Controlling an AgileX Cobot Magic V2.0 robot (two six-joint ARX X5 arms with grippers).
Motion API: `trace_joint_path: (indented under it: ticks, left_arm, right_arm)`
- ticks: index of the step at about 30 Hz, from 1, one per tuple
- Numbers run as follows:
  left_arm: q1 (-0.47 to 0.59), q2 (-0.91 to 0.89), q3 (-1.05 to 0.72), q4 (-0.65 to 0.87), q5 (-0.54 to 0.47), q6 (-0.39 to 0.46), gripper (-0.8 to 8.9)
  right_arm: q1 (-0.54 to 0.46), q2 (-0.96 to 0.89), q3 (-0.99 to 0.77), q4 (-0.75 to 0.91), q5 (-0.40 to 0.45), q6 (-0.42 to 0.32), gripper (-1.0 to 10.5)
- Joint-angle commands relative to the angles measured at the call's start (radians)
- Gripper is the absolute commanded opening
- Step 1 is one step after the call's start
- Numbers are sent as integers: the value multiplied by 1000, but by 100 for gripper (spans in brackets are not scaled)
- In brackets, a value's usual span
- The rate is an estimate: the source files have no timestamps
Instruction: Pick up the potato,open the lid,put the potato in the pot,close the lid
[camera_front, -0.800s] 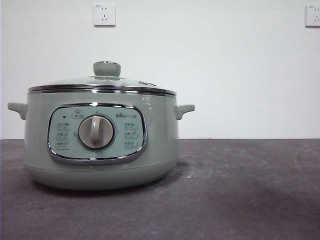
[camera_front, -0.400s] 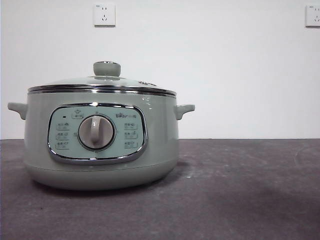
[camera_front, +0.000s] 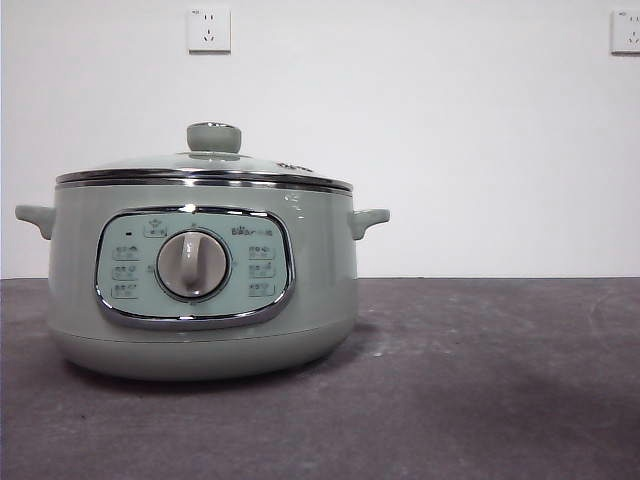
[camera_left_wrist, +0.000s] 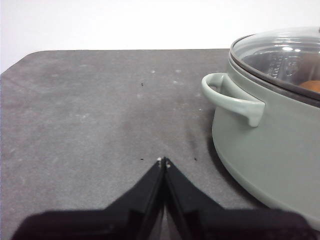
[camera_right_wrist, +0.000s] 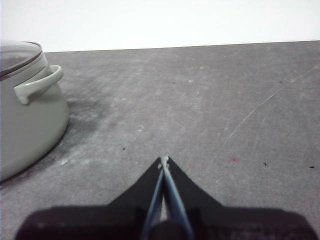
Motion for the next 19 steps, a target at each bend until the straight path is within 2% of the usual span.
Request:
trace_joint_path:
  ticks: [1, 19]
  left_arm:
    - [3, -3, -16, 3, -2, -6, -3]
    - [3, -3, -16, 3, -2, -6, -3]
  right_arm:
    - [0, -2, -16, 5, 3, 10, 1]
    - [0, -2, -16, 5, 3, 10, 1]
